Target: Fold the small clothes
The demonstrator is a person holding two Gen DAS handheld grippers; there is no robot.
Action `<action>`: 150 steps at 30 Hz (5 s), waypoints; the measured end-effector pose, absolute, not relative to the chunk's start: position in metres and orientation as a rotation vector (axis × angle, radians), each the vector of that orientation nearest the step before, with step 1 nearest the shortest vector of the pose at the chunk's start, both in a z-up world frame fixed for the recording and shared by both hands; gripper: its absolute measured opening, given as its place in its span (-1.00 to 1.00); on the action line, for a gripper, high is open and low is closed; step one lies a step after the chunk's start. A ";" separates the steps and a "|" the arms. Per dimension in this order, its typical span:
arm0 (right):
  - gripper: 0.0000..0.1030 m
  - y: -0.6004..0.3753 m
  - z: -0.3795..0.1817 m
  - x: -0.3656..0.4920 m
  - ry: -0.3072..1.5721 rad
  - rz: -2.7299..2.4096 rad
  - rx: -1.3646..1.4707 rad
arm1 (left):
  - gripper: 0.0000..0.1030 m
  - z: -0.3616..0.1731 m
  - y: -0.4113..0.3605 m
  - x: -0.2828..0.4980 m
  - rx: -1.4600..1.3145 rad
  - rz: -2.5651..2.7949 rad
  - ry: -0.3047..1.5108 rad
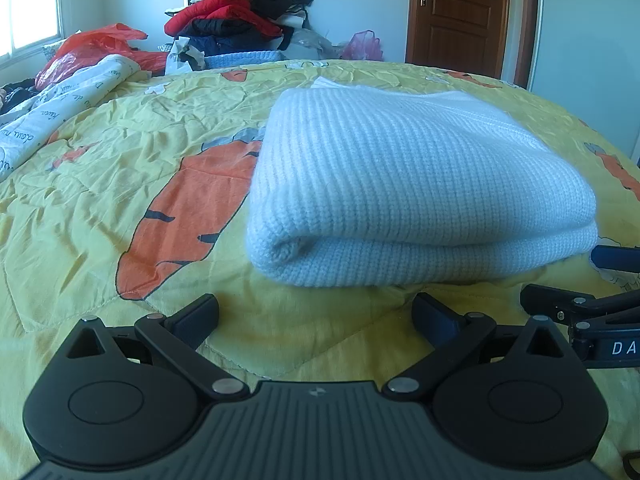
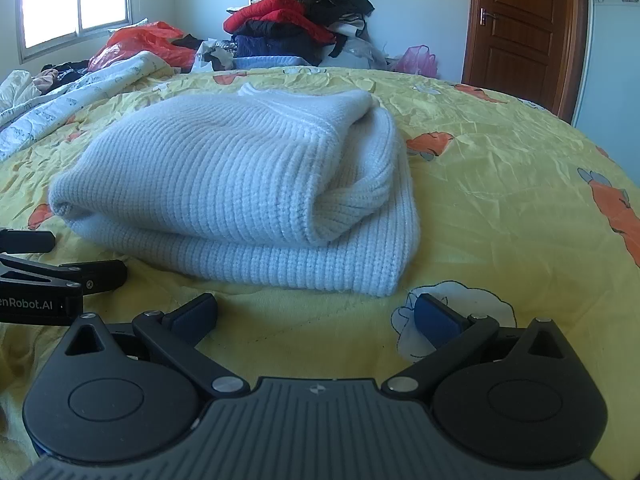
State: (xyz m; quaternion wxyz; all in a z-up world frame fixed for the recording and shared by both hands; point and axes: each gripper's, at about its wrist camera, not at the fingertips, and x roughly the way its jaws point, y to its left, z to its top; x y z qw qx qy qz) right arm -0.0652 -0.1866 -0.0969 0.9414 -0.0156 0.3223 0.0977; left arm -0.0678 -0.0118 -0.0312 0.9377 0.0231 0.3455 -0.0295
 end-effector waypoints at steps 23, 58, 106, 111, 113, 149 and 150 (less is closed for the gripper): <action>0.99 -0.185 -0.098 -0.069 0.650 0.184 -0.032 | 1.00 -0.031 -0.012 -0.068 0.046 -0.060 0.706; 0.99 -0.185 -0.098 -0.069 0.649 0.184 -0.030 | 1.00 -0.031 -0.012 -0.068 0.046 -0.061 0.707; 0.99 -0.185 -0.099 -0.069 0.649 0.184 -0.029 | 1.00 -0.031 -0.012 -0.067 0.050 -0.063 0.713; 0.98 -0.185 -0.097 -0.070 0.649 0.172 -0.029 | 1.00 -0.029 -0.013 -0.069 0.051 -0.052 0.724; 0.99 -0.185 -0.094 -0.074 0.661 0.143 -0.032 | 1.00 -0.027 -0.016 -0.073 0.052 -0.027 0.730; 1.00 -0.174 -0.044 -0.110 0.682 0.149 -0.008 | 1.00 0.046 -0.021 -0.141 0.061 0.023 0.529; 1.00 -0.174 -0.044 -0.110 0.683 0.149 -0.006 | 1.00 0.047 -0.022 -0.142 0.068 0.023 0.524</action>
